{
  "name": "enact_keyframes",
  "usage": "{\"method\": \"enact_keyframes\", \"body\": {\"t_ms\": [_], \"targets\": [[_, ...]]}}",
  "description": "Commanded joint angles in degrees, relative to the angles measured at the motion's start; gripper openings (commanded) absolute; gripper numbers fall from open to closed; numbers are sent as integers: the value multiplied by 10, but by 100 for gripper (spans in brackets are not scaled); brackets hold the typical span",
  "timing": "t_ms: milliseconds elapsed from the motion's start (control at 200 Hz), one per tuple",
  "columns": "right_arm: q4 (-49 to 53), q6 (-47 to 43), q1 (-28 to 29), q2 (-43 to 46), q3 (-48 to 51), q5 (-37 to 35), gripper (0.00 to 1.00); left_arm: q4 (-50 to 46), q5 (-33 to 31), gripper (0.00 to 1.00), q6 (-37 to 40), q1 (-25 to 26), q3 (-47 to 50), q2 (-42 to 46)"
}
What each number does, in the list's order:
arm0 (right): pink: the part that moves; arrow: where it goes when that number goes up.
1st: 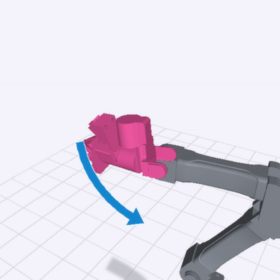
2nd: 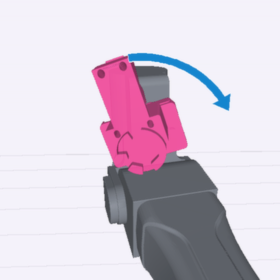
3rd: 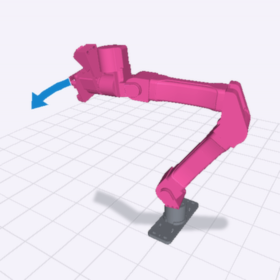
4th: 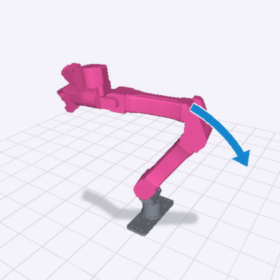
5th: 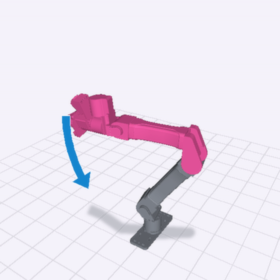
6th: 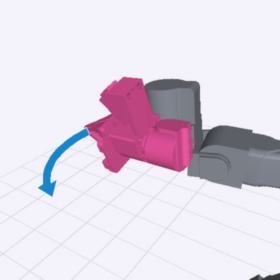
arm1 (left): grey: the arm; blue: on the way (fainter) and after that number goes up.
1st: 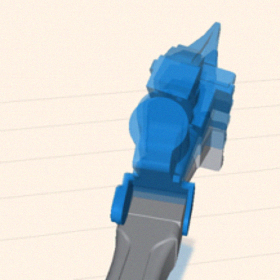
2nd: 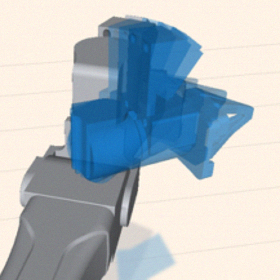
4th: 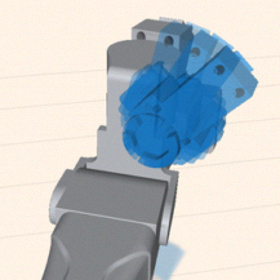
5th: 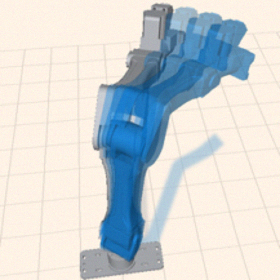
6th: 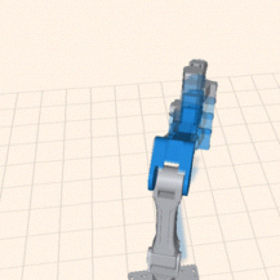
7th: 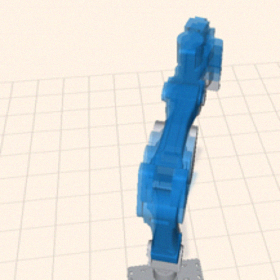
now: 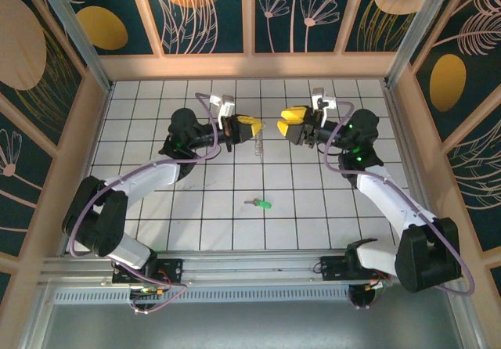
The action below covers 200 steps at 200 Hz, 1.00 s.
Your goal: Put the keys on the keyring
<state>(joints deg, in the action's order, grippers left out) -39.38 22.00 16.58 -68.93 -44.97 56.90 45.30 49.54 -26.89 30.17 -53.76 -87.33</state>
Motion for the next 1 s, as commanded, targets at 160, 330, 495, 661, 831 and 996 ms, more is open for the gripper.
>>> {"method": "enact_keyframes", "body": {"t_ms": [160,330,495,661,831,996], "targets": [[22,-22,2,-3,9,51,53,-223,83,0,174,2,-106,4],[61,-52,10,-17,-15,88,53,-302,125,0,222,2,-145,-13],[86,-73,18,-34,-36,95,51,-333,147,0,240,4,-156,-19],[80,-71,23,-45,-46,98,48,-342,147,0,247,8,-156,-19],[84,-75,26,-56,-49,96,46,-344,150,0,250,8,-157,-18],[85,-78,25,-65,-48,91,45,-346,155,0,252,10,-158,-15]]}}
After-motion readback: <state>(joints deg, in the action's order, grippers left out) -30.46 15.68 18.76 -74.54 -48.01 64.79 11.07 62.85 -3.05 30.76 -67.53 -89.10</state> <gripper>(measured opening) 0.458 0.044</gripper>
